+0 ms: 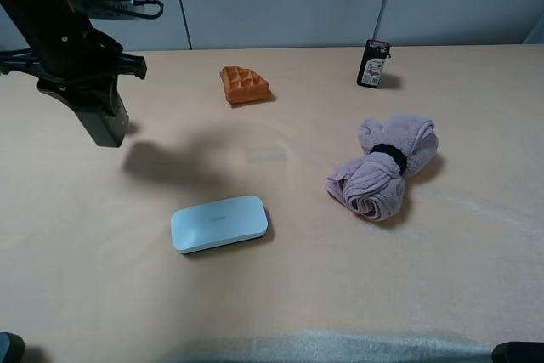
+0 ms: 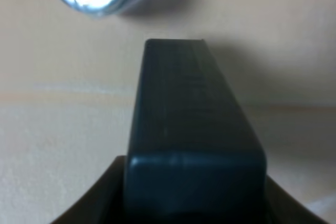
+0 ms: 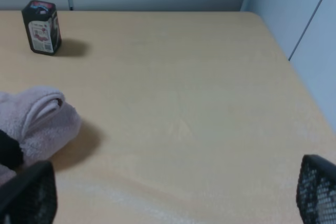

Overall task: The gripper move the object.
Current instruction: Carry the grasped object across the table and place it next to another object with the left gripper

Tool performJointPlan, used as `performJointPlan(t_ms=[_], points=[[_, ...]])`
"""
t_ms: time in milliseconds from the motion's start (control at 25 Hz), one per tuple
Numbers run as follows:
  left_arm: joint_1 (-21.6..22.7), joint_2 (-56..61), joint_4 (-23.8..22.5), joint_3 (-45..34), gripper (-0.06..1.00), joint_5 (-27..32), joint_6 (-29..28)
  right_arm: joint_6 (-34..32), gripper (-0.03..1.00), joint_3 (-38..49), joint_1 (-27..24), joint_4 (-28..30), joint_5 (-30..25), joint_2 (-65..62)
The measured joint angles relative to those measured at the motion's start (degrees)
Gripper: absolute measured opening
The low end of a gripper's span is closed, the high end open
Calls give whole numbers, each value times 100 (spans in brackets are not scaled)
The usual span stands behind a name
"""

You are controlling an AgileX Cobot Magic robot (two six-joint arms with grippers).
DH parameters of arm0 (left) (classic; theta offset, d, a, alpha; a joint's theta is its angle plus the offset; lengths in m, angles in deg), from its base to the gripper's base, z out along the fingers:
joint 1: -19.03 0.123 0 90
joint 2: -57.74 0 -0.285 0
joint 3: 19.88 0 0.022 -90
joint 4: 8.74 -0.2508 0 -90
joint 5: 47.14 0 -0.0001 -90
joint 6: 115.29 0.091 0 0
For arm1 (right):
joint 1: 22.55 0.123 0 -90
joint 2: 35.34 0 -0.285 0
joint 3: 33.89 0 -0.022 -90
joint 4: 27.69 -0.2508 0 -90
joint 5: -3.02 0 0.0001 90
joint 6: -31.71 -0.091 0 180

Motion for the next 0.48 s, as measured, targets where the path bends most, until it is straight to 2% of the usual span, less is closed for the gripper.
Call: performJointPlan(t_ms=[480], points=[[0,-47,0,-202,48,-163,-6,0,69,0,0,0,0,0]])
